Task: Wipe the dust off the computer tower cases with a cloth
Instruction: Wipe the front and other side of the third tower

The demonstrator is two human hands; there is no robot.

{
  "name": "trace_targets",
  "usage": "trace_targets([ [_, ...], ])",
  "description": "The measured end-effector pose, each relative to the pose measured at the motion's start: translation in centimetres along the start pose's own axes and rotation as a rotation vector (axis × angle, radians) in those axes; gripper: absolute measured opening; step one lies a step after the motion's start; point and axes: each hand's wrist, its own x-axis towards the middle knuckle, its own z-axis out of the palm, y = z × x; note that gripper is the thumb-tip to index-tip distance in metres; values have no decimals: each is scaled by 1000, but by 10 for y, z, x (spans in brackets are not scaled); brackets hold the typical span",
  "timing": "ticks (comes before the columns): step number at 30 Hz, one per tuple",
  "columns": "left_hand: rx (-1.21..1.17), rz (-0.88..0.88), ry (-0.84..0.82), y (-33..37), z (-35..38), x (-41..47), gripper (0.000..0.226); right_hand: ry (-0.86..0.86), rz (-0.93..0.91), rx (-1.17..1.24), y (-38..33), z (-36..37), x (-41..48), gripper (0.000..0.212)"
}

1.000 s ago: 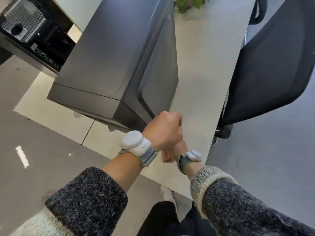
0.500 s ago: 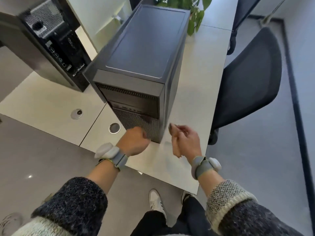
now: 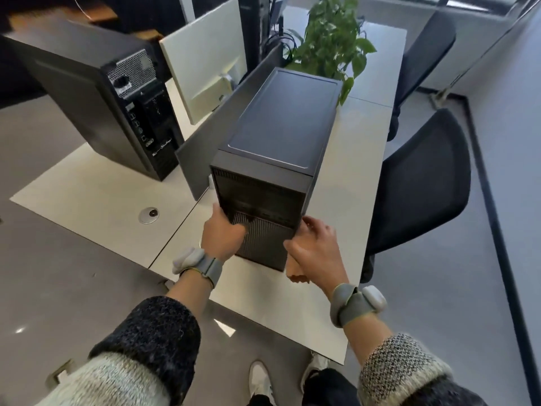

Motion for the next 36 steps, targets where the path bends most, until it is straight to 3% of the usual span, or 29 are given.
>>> trace_targets([
  [5, 119, -51, 35, 15, 7, -12, 48, 84, -98, -13, 3, -14, 7, 53],
  [10, 139, 50, -78, 20, 45, -47, 34, 124, -26, 195, 39, -62, 5, 42],
  [15, 187, 125, -165, 42, 93, -74, 38, 101, -134, 123, 60, -129, 18, 36],
  [19, 323, 194, -205, 67, 125, -89, 33, 186, -172, 117, 82, -161, 31, 32],
  [30, 370, 214, -145, 141, 200, -79, 38, 124, -121, 48, 88, -219, 113, 57],
  [36, 391, 177, -83, 166, 224, -54, 45, 94, -103, 153, 94, -221, 179, 70],
])
